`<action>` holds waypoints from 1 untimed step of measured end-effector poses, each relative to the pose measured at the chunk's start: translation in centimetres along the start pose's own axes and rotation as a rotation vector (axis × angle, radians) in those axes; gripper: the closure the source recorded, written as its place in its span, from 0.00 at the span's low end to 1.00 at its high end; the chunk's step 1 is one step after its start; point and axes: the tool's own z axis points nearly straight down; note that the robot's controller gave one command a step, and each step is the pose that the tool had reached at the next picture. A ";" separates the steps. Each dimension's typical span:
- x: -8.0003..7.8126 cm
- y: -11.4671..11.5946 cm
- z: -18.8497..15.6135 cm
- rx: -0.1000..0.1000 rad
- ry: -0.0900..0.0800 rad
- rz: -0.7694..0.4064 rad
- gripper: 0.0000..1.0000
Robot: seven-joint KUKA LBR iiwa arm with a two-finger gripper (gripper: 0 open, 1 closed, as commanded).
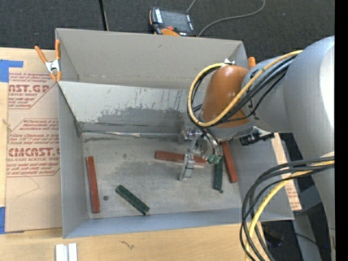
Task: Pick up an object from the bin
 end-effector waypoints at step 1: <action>3.9 1.8 -3.5 0.000 -0.005 0.098 0.00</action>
Offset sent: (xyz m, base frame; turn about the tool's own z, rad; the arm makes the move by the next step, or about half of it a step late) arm -0.0358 0.0213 0.0351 0.0994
